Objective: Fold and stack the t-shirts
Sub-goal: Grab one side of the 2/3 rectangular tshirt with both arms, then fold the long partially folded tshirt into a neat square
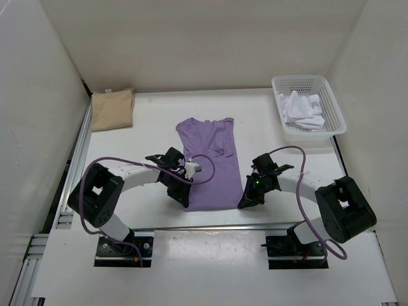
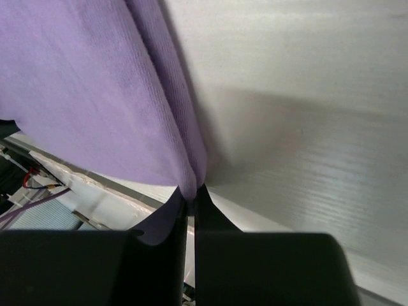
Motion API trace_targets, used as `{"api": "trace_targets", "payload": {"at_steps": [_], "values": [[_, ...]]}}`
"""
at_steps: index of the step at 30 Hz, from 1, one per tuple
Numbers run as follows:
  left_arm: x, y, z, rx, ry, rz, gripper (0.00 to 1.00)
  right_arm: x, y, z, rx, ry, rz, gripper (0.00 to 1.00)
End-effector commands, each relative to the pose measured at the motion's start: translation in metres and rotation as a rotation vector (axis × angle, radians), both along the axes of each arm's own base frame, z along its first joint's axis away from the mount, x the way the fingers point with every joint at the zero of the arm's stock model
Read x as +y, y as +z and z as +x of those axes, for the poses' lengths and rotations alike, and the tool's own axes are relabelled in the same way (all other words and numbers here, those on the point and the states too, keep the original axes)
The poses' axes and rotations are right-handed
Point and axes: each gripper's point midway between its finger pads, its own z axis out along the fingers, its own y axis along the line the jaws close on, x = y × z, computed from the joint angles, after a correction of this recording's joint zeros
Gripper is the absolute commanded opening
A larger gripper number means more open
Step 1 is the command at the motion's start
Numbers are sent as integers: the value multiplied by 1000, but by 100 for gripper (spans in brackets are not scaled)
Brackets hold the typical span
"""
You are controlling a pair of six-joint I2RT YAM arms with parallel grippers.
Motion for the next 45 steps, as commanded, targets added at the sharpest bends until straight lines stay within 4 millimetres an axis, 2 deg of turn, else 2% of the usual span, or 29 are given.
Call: {"api": "trace_targets", "payload": {"at_steps": [1, 2, 3, 5, 7, 9, 11, 12, 16, 17, 19, 20, 22, 23, 24, 26, 27, 28, 29, 30, 31, 32, 34, 35, 36, 39, 40, 43, 45], "values": [[13, 16, 2, -102, 8, 17, 10, 4, 23, 11, -83, 7, -3, 0], [16, 26, 2, -143, 15, 11, 10, 2, 27, 11, -105, 17, -26, 0], [24, 29, 6, -184, 32, 44, 10, 2, 36, 2, -115, 39, -31, 0], [19, 54, 10, -210, 42, -27, 10, 2, 47, -5, -125, 41, -32, 0], [18, 66, 7, -213, 39, -44, 10, 3, 62, -19, -131, 59, -17, 0], [22, 82, -2, -194, 34, -44, 10, 4, 76, -29, -145, 58, -2, 0], [30, 88, -11, -177, 36, -22, 10, 0, 88, -39, -137, 56, -16, 0], [37, 91, -22, -153, 35, -5, 10, -1, 95, -43, -150, 62, -13, 0], [50, 106, -33, -123, 56, 19, 10, -2, 120, -55, -141, 79, 1, 0], [47, 115, -34, -98, 64, -24, 10, 1, 136, -55, -146, 83, 21, 0], [40, 139, -17, -166, 77, -68, 10, 4, 153, -51, -173, 82, 43, 0], [39, 148, -9, -206, 86, -67, 10, 8, 170, -47, -205, 80, 69, 0], [34, 176, 18, -302, 119, -90, 10, 10, 176, -38, -228, 97, 54, 0], [34, 179, 28, -310, 135, -80, 10, 12, 186, -27, -255, 84, 64, 0], [37, 186, 39, -332, 165, -79, 10, 13, 183, -18, -252, 85, 39, 0], [38, 181, 52, -315, 189, -64, 10, 12, 178, 1, -255, 84, 3, 0], [45, 178, 62, -314, 223, -40, 10, 14, 186, 10, -276, 81, 8, 0], [46, 181, 71, -317, 240, -39, 10, 13, 186, 18, -278, 75, 1, 0], [46, 174, 81, -295, 253, -24, 10, 10, 180, 30, -263, 65, -23, 0], [44, 173, 85, -277, 255, -34, 10, 11, 183, 42, -279, 56, -21, 0], [41, 177, 95, -282, 260, -49, 10, 13, 182, 45, -263, 66, -8, 0], [40, 166, 103, -240, 267, -36, 10, 13, 175, 53, -238, 71, -19, 0], [32, 164, 111, -197, 260, -69, 10, 16, 177, 64, -244, 68, -11, 0], [30, 170, 119, -200, 264, -90, 10, 16, 174, 68, -234, 73, -11, 0], [26, 166, 124, -178, 260, -92, 10, 18, 175, 67, -230, 76, -2, 0], [19, 178, 135, -185, 253, -139, 10, 19, 182, 65, -254, 79, 23, 0], [16, 182, 132, -170, 245, -156, 10, 18, 180, 59, -235, 71, 30, 0], [12, 191, 122, -150, 227, -197, 10, 10, 191, 41, -258, 25, 61, 0], [12, 185, 105, -82, 217, -208, 10, 8, 193, 34, -256, -18, 80, 0]]}}
